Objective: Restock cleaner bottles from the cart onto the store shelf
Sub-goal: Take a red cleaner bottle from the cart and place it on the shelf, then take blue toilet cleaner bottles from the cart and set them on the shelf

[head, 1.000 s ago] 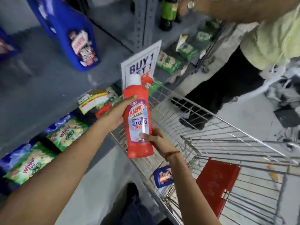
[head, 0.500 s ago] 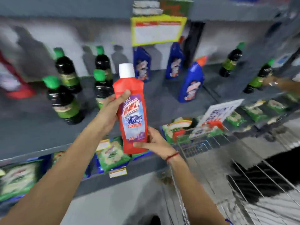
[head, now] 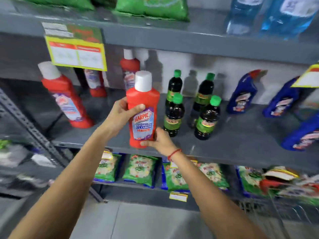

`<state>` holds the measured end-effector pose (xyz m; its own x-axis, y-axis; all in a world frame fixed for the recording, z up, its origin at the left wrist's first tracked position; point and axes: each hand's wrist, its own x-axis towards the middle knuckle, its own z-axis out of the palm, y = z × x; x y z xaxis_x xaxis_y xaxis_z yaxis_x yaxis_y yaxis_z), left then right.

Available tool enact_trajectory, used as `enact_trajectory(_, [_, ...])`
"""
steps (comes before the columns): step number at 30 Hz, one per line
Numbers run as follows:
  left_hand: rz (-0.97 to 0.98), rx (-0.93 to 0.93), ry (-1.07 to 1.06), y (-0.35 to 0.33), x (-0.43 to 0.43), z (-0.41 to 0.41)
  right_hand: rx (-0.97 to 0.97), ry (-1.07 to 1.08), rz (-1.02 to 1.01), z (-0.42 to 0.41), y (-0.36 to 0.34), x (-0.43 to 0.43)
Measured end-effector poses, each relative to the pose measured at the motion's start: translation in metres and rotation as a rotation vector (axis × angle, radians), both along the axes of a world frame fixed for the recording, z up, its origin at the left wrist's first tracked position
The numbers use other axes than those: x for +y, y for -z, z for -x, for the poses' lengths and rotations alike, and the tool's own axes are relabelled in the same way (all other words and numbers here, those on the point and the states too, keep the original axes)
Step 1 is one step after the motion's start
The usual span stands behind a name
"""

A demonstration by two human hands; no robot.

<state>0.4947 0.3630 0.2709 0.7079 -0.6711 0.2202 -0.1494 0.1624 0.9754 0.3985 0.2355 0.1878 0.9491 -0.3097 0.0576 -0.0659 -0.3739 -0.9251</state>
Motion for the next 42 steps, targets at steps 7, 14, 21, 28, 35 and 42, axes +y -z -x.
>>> enact_trajectory(7, [-0.052, -0.002, 0.01, 0.015, 0.031, -0.058, 0.047, 0.012, 0.135, -0.067, 0.005, 0.024])
enact_trajectory(14, [-0.042, 0.081, 0.03, 0.026, 0.036, -0.093, 0.089, 0.025, 0.109, -0.092, 0.009, 0.027])
enact_trajectory(21, [-0.023, 0.1, 0.048, 0.026, 0.035, -0.099, 0.088, 0.082, 0.1, -0.092, 0.013, 0.031])
enact_trajectory(28, [0.118, 0.244, -0.608, 0.079, 0.041, -0.045, 0.03, 0.242, 0.062, -0.011, 0.034, 0.018])
enact_trajectory(35, [-0.153, 0.108, -0.276, 0.141, -0.048, 0.112, -0.017, 0.576, -0.118, 0.152, 0.06, -0.052])
enact_trajectory(42, [-0.336, -0.059, 0.329, 0.147, -0.185, 0.244, 0.035, 1.062, -0.164, 0.335, 0.078, -0.124])
